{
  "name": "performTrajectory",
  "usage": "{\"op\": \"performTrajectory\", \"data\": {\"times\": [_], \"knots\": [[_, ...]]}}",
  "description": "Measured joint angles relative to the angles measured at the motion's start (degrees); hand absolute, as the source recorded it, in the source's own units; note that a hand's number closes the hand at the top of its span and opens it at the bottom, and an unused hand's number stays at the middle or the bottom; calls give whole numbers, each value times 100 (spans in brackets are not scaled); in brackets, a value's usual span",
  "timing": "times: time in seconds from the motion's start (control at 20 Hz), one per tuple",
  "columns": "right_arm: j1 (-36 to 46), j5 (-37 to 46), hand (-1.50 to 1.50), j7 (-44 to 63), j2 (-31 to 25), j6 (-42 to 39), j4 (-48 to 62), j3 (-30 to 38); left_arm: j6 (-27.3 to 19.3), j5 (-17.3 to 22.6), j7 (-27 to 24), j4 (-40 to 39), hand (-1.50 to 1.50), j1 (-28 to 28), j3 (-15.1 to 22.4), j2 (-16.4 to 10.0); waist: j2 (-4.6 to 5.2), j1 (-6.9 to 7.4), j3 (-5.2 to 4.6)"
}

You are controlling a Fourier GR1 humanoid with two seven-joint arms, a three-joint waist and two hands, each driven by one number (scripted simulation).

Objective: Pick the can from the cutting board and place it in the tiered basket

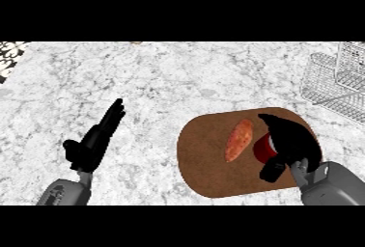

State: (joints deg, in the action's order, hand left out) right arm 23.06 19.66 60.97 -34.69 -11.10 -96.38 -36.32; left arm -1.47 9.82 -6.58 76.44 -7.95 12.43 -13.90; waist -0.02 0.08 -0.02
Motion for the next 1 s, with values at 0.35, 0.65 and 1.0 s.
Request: {"op": "performTrajectory", "data": {"times": [0.35,0.65,1.0], "knots": [[-179,836,150,-623,480,67,195,400,143,-158,-42,18,0,117,-156,97,-11,-3,-11],[-264,1441,150,-907,955,-81,286,671,314,-208,93,94,0,76,-371,166,-10,1,-9],[-1242,1344,150,-1871,-279,50,265,1894,206,-291,15,49,0,244,-527,241,-15,-359,24]]}}
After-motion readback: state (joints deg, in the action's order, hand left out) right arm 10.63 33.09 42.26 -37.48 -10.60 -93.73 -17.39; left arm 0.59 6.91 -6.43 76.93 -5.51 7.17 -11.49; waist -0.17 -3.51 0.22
